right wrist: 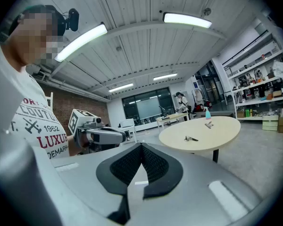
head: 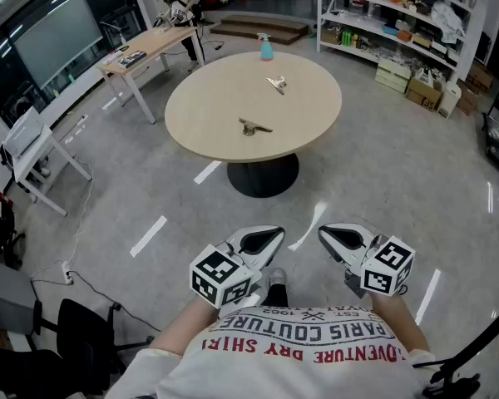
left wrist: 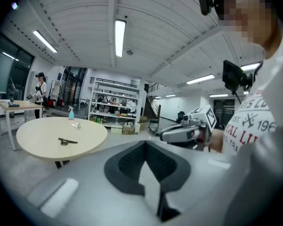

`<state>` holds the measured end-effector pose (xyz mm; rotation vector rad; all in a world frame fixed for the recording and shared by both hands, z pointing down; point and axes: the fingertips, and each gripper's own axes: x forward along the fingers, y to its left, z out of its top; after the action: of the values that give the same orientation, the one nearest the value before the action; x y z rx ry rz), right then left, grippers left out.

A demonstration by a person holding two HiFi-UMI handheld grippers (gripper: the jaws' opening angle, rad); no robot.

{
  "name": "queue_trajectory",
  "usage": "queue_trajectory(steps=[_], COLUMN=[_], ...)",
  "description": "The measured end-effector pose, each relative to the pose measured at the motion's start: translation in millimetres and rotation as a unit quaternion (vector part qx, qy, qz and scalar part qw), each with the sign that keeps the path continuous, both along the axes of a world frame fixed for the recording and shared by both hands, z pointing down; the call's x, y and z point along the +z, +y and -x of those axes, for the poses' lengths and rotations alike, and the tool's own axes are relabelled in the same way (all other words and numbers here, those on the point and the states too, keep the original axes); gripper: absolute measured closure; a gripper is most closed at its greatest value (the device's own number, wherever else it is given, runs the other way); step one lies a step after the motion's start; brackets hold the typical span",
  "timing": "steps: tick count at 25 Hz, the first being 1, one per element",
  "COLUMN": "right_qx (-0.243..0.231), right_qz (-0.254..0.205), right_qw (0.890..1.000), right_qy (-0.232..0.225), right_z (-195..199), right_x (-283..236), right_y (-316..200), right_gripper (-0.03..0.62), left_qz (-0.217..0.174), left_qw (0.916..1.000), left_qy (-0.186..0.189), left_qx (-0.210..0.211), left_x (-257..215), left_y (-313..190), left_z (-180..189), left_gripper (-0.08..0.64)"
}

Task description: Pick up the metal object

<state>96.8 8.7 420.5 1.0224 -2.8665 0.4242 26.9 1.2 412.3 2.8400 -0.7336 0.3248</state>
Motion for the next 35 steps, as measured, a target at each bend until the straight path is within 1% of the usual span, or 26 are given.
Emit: queue_trajectory(steps=[4, 6, 8, 10, 12, 14, 16, 18, 20, 22, 26, 29, 32, 34, 35], right_qx=[0.004, 0.001, -0.009, -0.020, -0.024, -0.026, -0.032, -0.042, -0.048, -0.051, -0.055, -0.063, -0.073, -0.077, -0.076], right_qz=[-0.005, -0.011, -0.016, -0.024, -0.034, -0.039, -0.039, -0.034, -0.024, -0.017, -0.008, -0.003, 0.009, 0.017, 0.023], right_qw=[1.000, 1.000, 0.999, 0.999, 0.999, 0.999, 0.998, 0.998, 0.998, 0.998, 0.998, 0.998, 0.997, 0.997, 0.997], right_qy=[0.009, 0.019, 0.026, 0.030, 0.031, 0.028, 0.021, 0.018, 0.024, 0.026, 0.013, 0.009, 0.007, 0.009, 0.010], right_z=[5, 11, 21, 32, 41, 46, 46, 46, 46, 45, 41, 41, 41, 39, 37], right_x=[-8, -12, -16, -24, -33, -37, -36, -30, -21, -15, -8, -4, 1, 4, 7], right_y=[-99, -142, -178, -207, -231, -250, -266, -277, -288, -304, -343, -378, -405, -419, -424], right_gripper=[0.591, 0.591, 0.591, 0.591, 0.591, 0.591, 0.591, 0.591, 0.591, 0.591, 0.591, 0.591, 0.591, 0.591, 0.591], left_qz=[-0.016, -0.015, -0.002, 0.009, 0.002, -0.012, -0.014, -0.005, -0.003, -0.007, -0.008, 0.004, 0.025, 0.036, 0.040], left_qw=[0.9999, 0.9999, 0.9999, 0.9994, 0.9990, 0.9995, 0.9998, 0.9999, 0.9997, 0.9998, 0.9996, 0.9989, 0.9974, 0.9957, 0.9946], left_qy=[-0.003, -0.001, 0.011, 0.034, 0.044, 0.027, 0.010, 0.013, 0.022, 0.018, -0.011, -0.030, -0.041, -0.055, -0.067], left_qx=[-0.004, -0.003, -0.003, -0.002, -0.005, -0.012, -0.008, 0.006, 0.011, 0.002, -0.024, -0.035, -0.054, -0.065, -0.069], left_x=[-2, -2, -2, -9, -20, -22, -16, -12, -10, -5, 12, 26, 43, 58, 70], left_y=[-91, -132, -167, -196, -219, -240, -255, -265, -276, -291, -329, -362, -394, -414, -422], left_z=[12, 20, 29, 38, 44, 47, 45, 42, 42, 42, 41, 43, 47, 48, 48], left_gripper=[0.557, 0.557, 0.557, 0.557, 0.557, 0.557, 0.555, 0.557, 0.557, 0.557, 0.557, 0.555, 0.499, 0.412, 0.344])
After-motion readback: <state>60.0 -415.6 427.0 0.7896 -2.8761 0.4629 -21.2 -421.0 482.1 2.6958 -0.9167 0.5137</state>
